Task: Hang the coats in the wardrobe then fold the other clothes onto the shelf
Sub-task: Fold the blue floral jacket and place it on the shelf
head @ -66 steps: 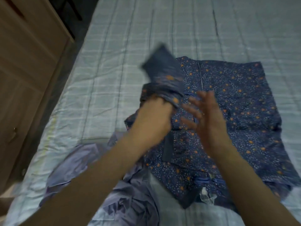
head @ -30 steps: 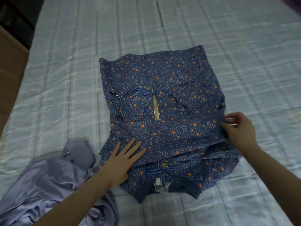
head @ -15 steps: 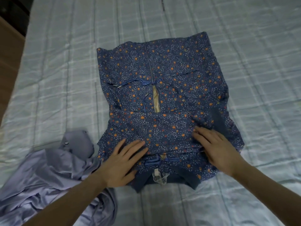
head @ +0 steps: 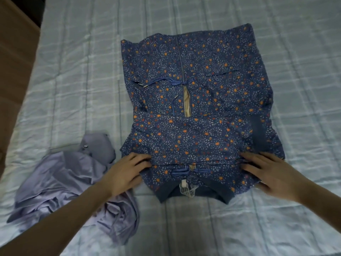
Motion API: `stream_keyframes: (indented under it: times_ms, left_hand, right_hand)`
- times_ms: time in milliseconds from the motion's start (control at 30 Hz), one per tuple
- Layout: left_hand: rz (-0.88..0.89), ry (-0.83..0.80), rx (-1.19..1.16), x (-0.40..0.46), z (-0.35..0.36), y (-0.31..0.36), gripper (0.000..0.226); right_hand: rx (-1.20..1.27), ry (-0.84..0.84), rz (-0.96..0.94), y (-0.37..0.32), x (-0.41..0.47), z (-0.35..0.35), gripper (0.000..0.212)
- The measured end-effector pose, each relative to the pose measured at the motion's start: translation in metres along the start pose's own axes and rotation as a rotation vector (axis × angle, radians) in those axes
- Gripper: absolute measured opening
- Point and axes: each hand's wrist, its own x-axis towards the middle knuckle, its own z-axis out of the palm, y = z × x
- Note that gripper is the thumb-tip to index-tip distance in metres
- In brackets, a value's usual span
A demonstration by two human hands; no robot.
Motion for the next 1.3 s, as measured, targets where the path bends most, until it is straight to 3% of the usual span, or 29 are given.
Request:
stream_keyframes:
  times_ms: [133, 233, 300, 400, 467, 533, 633, 800, 900, 1033, 1167, 1300]
  left_hand:
    - [-0.095, 0.102, -0.266, 0.005, -0.008, -0.001, 0.045]
    - [-0.364, 0.236, -0.513, 0.02, -0.015, 0.003, 0.021]
    - [-0.566, 0.351, -0.544, 0.036, -0.014, 0.003, 0.008]
    - [-0.753, 0.394, -0.423, 0.054, -0.012, 0.003, 0.026]
    - [-0.646, 0.396, -0.181, 0.059, -0.014, 0.007, 0.028]
    - [-0.361, 0.338, 0.161, 0.058, -0.014, 0.006, 0.019]
    - [-0.102, 0.179, 0.322, 0.046, -0.012, 0.001, 0.025]
    - [-0.118, 0.021, 0.292, 0.022, -0.019, -0.007, 0.074]
    - [-0.166, -0.049, 0.303, 0.03, -0.018, -0.014, 0.081]
    - [-0.216, -0.044, 0.34, 0.048, -0.015, -0.007, 0.075]
    - [-0.228, 0.042, 0.363, 0.072, -0.036, -0.005, 0.047]
    - [-0.336, -0.191, 0.301, 0.086, -0.073, 0.002, 0.041]
  right_hand:
    - [0.105, 0.13, 0.087, 0.006, 0.008, 0.004, 0.038]
    - [0.437, 0.236, 0.35, 0.004, 0.023, -0.01, 0.029]
    - [0.55, 0.321, 0.553, 0.003, 0.04, -0.016, 0.026]
    - [0.335, 0.325, 0.722, -0.005, 0.064, -0.019, 0.027]
    - [0.067, 0.366, 0.672, -0.009, 0.072, -0.018, 0.025]
    - [-0.138, 0.421, 0.519, -0.01, 0.072, -0.017, 0.015]
    - [-0.184, 0.394, 0.278, -0.007, 0.062, -0.011, 0.025]
    - [-0.166, 0.191, 0.239, -0.002, 0.028, -0.004, 0.063]
    - [-0.163, 0.105, 0.272, 0.002, 0.027, -0.002, 0.074]
    - [-0.128, 0.121, 0.359, 0.002, 0.046, 0.006, 0.06]
    - [-0.119, 0.181, 0.373, 0.01, 0.064, -0.014, 0.039]
    - [-0.079, 0.027, 0.348, 0.017, 0.067, -0.047, 0.04]
